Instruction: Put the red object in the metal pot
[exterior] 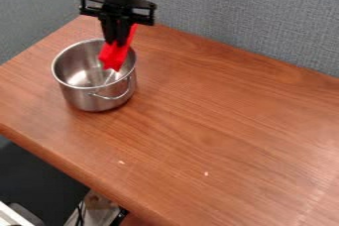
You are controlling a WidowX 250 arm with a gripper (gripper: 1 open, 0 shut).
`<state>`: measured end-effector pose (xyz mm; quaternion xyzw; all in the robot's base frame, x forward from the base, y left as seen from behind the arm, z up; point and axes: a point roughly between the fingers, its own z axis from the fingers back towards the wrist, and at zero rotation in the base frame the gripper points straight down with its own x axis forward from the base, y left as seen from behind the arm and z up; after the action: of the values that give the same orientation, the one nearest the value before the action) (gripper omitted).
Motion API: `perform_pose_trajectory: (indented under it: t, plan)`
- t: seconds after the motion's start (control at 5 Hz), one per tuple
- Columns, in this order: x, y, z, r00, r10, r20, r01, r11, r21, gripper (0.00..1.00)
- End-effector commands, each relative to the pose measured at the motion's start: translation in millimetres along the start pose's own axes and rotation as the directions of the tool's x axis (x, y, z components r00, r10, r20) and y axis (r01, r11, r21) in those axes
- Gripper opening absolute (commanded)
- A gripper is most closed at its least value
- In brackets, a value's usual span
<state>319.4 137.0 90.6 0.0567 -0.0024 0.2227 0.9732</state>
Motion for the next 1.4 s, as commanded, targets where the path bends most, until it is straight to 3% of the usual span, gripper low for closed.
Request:
perform_pose_trajectory:
  t: [0.0, 0.2, 0.4, 0.6, 0.8, 1.0, 1.2]
  plan:
    - [9.6, 1.1, 20.9, 0.999, -0.001, 0.048, 0.002, 1.0, -0.013, 0.0]
    - [10.4, -2.0, 24.5, 0.999, -0.013, 0.038, 0.013, 1.0, -0.017, 1.0]
    - [11.0, -7.1, 28.8, 0.999, -0.029, 0.027, 0.029, 0.999, -0.018, 0.0]
    - [-6.2, -2.1, 33.3, 1.0, -0.016, 0.021, 0.016, 1.0, -0.001, 1.0]
    - [-24.4, 1.8, 42.7, 1.0, 0.003, 0.028, -0.003, 1.0, -0.001, 0.0]
    - [-18.1, -3.4, 38.2, 1.0, 0.008, 0.019, -0.008, 1.0, -0.01, 1.0]
    - [-9.7, -10.5, 30.6, 1.0, 0.017, 0.004, -0.017, 1.0, -0.002, 1.0]
